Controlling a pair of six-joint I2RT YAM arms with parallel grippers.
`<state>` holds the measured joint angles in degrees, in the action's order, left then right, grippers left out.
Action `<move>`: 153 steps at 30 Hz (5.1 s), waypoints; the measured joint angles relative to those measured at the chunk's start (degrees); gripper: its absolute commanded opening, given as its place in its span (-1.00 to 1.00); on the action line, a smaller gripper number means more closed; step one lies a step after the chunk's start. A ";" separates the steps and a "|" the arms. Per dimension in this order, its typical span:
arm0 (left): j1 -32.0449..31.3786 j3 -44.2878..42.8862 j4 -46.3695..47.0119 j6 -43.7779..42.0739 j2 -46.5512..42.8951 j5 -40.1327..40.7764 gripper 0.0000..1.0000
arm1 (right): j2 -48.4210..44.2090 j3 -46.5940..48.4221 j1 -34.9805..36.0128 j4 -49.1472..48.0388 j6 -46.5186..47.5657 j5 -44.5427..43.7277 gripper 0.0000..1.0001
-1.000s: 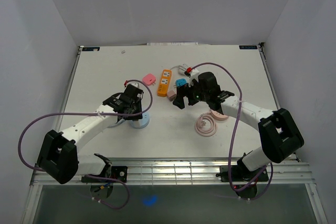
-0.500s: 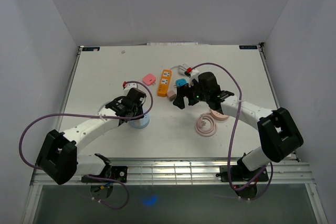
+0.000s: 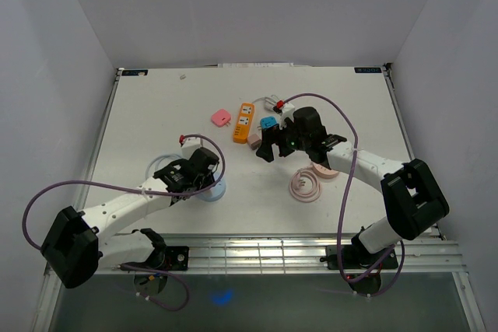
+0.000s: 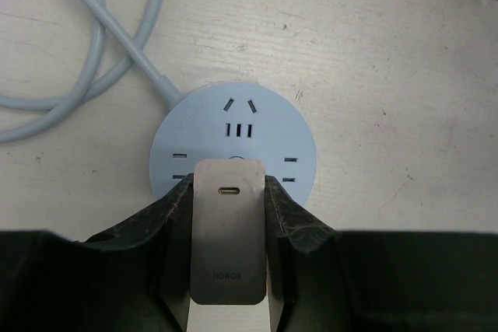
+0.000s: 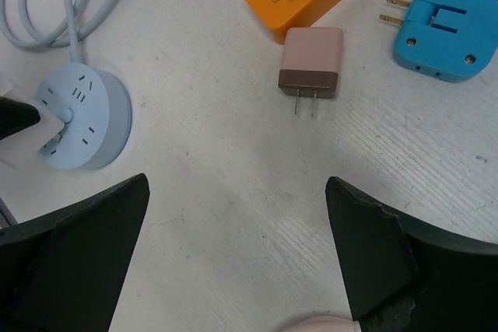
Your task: Insert the plug
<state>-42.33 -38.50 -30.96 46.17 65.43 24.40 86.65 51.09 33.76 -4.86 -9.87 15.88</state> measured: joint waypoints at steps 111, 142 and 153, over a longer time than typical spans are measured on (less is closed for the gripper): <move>-8.50 -11.56 -16.87 7.82 0.76 2.32 0.79 | 7.21 3.72 1.03 -0.79 -1.46 12.28 0.80; -1.18 -12.13 -12.31 -4.44 9.31 -8.41 -0.12 | 2.84 0.74 -3.02 0.37 -1.75 6.75 0.76; -1.09 -10.82 -6.80 -15.43 8.81 -12.37 -0.07 | 2.49 0.44 -4.13 0.28 -1.81 7.04 0.75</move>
<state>-43.42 -49.32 -37.76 30.74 74.24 12.03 89.14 51.53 29.63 -4.58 -11.68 22.92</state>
